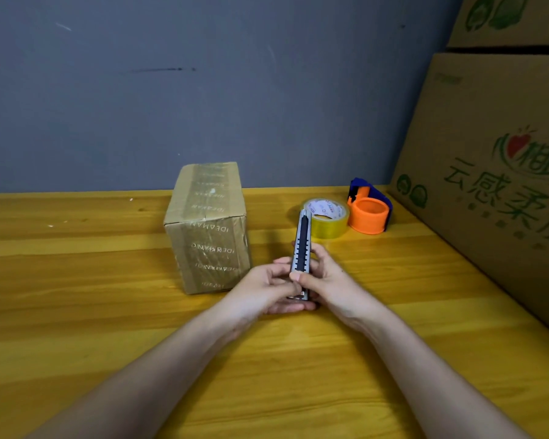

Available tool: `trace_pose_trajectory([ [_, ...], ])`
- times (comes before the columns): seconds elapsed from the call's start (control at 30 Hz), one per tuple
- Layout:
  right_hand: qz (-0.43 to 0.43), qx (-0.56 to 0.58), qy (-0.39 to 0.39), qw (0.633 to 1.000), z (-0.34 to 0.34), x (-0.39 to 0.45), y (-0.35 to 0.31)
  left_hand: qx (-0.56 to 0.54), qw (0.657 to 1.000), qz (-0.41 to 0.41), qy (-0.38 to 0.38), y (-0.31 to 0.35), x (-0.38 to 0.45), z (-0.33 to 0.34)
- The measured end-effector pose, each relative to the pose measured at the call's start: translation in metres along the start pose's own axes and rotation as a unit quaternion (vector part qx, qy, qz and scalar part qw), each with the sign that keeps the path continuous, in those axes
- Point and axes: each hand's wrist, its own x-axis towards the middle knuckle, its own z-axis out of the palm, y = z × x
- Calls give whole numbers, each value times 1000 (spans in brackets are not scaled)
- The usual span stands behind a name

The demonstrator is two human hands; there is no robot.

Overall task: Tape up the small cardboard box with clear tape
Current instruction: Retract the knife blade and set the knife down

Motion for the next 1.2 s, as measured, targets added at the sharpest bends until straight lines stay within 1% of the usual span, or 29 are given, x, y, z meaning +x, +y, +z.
trace_pose_trajectory([
  [0.13,14,37,-13,999,-3,-1,-2,20,1000,9,-16,-3,1,-1],
  [0.23,22,43,-14,999,-4,-2,-3,23,1000,9,-19,-4,2,-2],
  [0.5,19,71,8,997,-2,0,-1,35,999,5,-9,-8,6,-6],
  [0.63,-19,-39,44,998,0,5,8,67,997,36,18,-14,9,-1],
  [0.7,-55,-84,66,993,0,6,6,70,994,56,58,-18,11,1],
  [0.77,-83,-145,112,979,-1,5,4,89,989,72,93,-21,12,4],
  [0.87,-85,-216,181,956,4,5,7,147,976,89,132,-20,15,9],
  [1.0,-61,-268,227,934,12,8,10,228,951,107,179,-18,19,12],
  [1.1,-47,-307,269,912,9,13,6,302,923,111,209,-15,21,16],
  [1.2,-38,-315,295,901,11,17,-3,377,885,111,249,-8,26,20],
])
